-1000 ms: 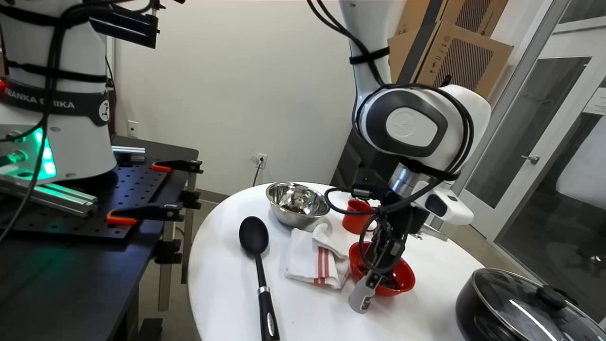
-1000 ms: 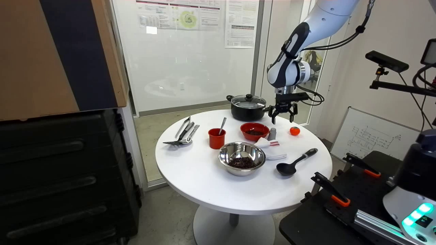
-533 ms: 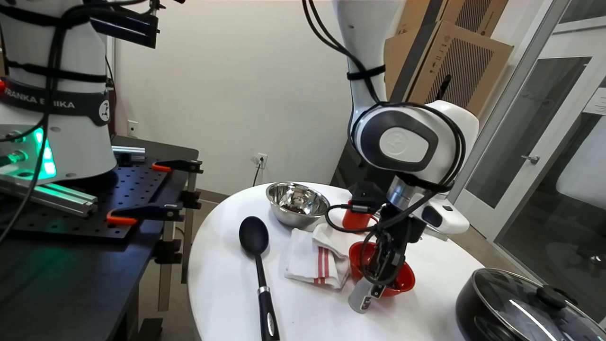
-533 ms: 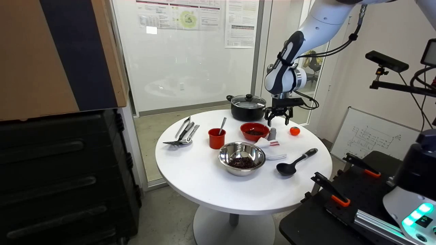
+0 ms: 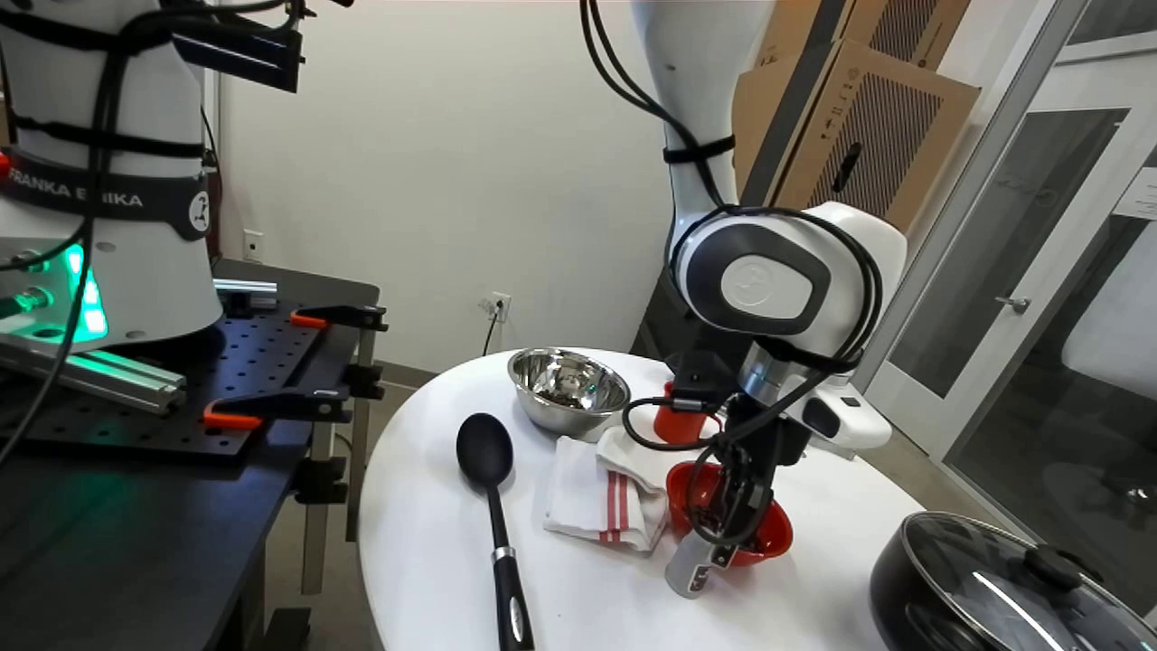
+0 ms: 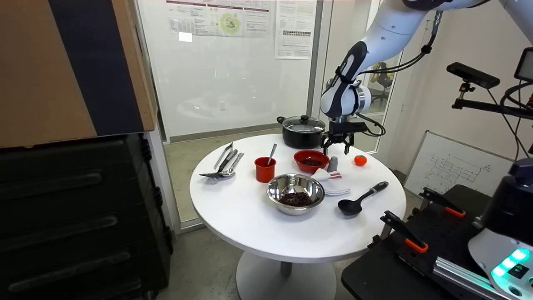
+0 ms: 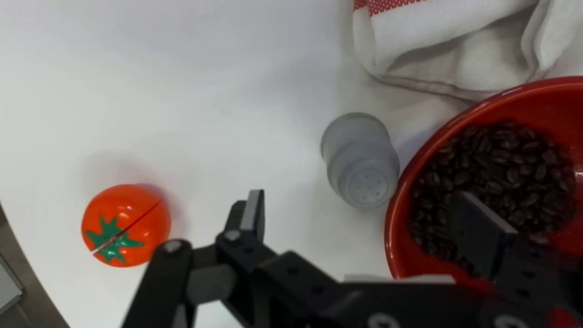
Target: Put the grey shaker inside the red bowl
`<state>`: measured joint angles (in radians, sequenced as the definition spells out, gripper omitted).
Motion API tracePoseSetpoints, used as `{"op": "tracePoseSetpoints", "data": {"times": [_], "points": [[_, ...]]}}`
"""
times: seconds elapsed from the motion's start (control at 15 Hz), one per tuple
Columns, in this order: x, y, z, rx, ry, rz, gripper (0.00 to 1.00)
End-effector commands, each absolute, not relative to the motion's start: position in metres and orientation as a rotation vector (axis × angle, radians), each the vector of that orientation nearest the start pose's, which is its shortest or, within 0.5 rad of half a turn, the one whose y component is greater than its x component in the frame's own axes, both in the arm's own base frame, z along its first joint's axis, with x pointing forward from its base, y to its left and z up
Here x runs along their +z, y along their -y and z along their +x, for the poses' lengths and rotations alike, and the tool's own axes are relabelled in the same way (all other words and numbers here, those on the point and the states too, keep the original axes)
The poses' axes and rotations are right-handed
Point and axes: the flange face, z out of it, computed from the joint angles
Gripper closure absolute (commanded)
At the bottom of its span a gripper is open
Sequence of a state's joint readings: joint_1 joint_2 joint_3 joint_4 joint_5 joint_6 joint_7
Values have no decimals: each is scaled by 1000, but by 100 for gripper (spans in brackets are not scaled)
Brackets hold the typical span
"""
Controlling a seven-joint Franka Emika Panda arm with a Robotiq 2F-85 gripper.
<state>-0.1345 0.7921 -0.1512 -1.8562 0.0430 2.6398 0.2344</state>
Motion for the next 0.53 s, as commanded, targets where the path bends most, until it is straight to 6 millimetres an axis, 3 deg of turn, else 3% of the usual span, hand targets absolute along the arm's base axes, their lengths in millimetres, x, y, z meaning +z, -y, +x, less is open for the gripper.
{"op": "tracePoseSetpoints", "data": {"times": [0.0, 0.47], "points": [[95, 177, 599, -14, -858, -3105, 0], [92, 170, 594, 25, -826, -3097, 0]]}}
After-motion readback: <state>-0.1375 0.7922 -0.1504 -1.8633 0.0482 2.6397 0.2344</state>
